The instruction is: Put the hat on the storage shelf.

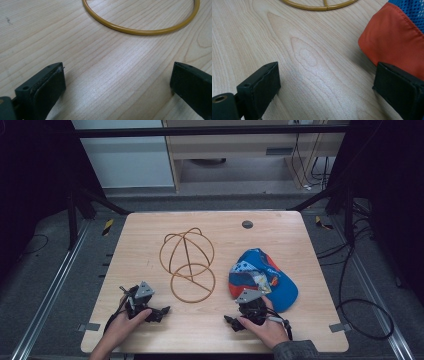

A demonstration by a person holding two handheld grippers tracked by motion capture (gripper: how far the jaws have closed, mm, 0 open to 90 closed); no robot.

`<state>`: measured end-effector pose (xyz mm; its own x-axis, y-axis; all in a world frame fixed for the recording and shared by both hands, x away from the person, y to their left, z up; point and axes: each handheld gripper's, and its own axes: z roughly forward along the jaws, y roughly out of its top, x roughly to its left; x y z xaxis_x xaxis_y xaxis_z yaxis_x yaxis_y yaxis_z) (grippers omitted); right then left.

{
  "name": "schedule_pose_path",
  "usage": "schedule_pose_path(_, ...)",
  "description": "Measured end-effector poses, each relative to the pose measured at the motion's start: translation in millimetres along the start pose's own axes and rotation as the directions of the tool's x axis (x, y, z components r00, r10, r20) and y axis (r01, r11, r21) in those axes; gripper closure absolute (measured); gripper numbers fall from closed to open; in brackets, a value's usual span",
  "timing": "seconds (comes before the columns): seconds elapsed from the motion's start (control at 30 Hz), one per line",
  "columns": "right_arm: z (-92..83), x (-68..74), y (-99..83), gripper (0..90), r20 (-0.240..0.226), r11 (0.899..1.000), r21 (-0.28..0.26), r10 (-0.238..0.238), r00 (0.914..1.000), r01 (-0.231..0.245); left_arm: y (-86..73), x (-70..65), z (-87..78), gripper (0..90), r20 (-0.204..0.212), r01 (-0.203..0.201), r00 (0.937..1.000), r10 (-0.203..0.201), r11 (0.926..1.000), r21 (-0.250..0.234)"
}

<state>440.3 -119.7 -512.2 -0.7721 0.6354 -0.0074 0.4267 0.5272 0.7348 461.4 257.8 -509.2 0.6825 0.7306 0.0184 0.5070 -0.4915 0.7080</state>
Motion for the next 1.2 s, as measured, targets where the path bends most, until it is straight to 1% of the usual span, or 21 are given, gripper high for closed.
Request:
schedule_pose_path(0.23,-0.1,0.1,-0.1,7.0,0.001,1.0,0.0,0.002,1.0,-0.002,0.1,-0.4,0.1,0.0,-0.002,0.001,1.0,-0.001,1.0,0.0)
schedule_pose_path(0.37,-0.8,1.0,-0.4,7.2,0.011,1.0,0.003,0.009,0.9999,-0.009,0.2,-1.0,0.1,0.0,-0.003,0.003,1.0,-0.003,1.0,0.0)
schedule_pose_path(0.47,-3.7,3.0,1.3,11.1,0.024,1.0,0.01,0.005,0.9997,-0.005,0.1,-1.4,0.0,0.0,-0.004,0.004,1.0,-0.004,1.0,0.001)
schedule_pose_path(0.5,-3.7,3.0,1.3,11.1,0.024,1.0,0.01,0.005,0.9997,-0.005,0.1,-1.4,0.0,0.0,-0.004,0.004,1.0,-0.004,1.0,0.001)
schedule_pose_path(0.53,-6.4,4.3,2.2,10.7,0.021,1.0,-0.001,0.01,0.9997,-0.01,0.1,-1.4,0.0,0.0,-0.004,0.004,1.0,-0.004,1.0,0.0)
schedule_pose_path(0.57,-10.1,4.9,3.3,10.6,0.007,1.0,-0.009,0.012,0.9999,-0.012,0.1,-1.3,0.0,0.0,-0.004,0.004,1.0,-0.004,1.0,0.0)
schedule_pose_path(0.6,-22.0,5.8,7.8,11.2,-0.001,0.999,-0.038,0.007,1.0,-0.007,0.1,-1.4,0.0,0.0,-0.004,0.005,1.0,-0.005,1.0,0.001)
schedule_pose_path(0.67,-34.1,3.9,14.3,11.3,0.002,0.999,-0.049,-0.001,1.0,0.001,0.1,-1.4,0.0,0.0,-0.004,0.004,1.0,-0.004,1.0,0.001)
schedule_pose_path(0.7,-41.6,1.5,19.1,11.7,0.008,0.999,-0.054,-0.003,1.0,0.004,0.1,-1.4,0.0,0.0,-0.004,0.004,1.0,-0.004,1.0,0.001)
schedule_pose_path(0.77,-58.4,-5.0,29.8,12.1,0.027,0.998,-0.061,-0.024,0.9994,0.025,0.1,-1.4,0.0,0.0,-0.004,0.004,1.0,-0.004,1.0,0.001)
schedule_pose_path(0.83,-75.0,-14.7,40.3,14.1,0.051,0.998,-0.061,-0.03,0.9982,0.034,0.1,-1.4,0.0,0.0,-0.004,0.004,1.0,-0.004,1.0,0.001)
schedule_pose_path(0.87,-82.7,-20.0,45.2,15.0,0.063,0.998,-0.053,-0.032,0.9975,0.035,0.1,-1.4,0.0,0.0,-0.004,0.004,1.0,-0.004,1.0,0.001)
schedule_pose_path(0.9,-88.9,-26.4,49.6,15.8,0.074,0.999,-0.043,-0.029,0.9968,0.033,0.1,-1.5,0.0,0.0,-0.005,0.005,1.0,-0.005,1.0,0.001)
schedule_pose_path(0.97,-98.7,-39.4,57.0,16.8,0.11,1.0,0.001,-0.017,0.9938,0.017,0.2,-1.7,0.1,0.0,-0.007,0.006,1.0,-0.006,1.0,0.001)
schedule_pose_path(1.0,-102.8,-45.5,60.2,17.4,0.122,1.0,0.023,-0.022,0.9923,0.019,0.2,-1.7,0.1,0.0,-0.007,0.006,1.0,-0.006,1.0,0.001)
schedule_pose_path(1.03,-102.8,-45.5,60.2,17.4,0.122,1.0,0.023,-0.022,0.9923,0.019,0.2,-1.7,0.1,0.0,-0.007,0.006,1.0,-0.006,1.0,0.001)
schedule_pose_path(1.07,-109.4,-57.4,66.0,18.6,0.144,0.998,0.058,-0.016,0.9895,0.008,0.2,-1.8,0.1,0.0,-0.008,0.007,0.9999,-0.007,1.0,0.001)
schedule_pose_path(1.1,-109.4,-57.4,66.0,18.6,0.144,0.998,0.058,-0.016,0.9895,0.008,0.2,-1.8,0.1,0.0,-0.008,0.007,0.9999,-0.007,1.0,0.001)
schedule_pose_path(1.13,-112.3,-63.1,68.7,18.9,0.149,0.998,0.07,-0.014,0.9887,0.003,0.2,-1.8,0.1,0.0,-0.008,0.007,0.9999,-0.007,1.0,0.001)
schedule_pose_path(1.17,-117.6,-74.1,73.8,19.6,0.151,0.997,0.081,0.0,0.9886,-0.013,0.2,-1.8,0.1,0.0,-0.008,0.007,0.9999,-0.007,1.0,0.001)
schedule_pose_path(1.2,-120.7,-79.1,76.2,19.5,0.154,0.996,0.086,0.005,0.9881,-0.019,0.2,-1.8,0.1,0.0,-0.008,0.007,0.9999,-0.007,1.0,0.001)
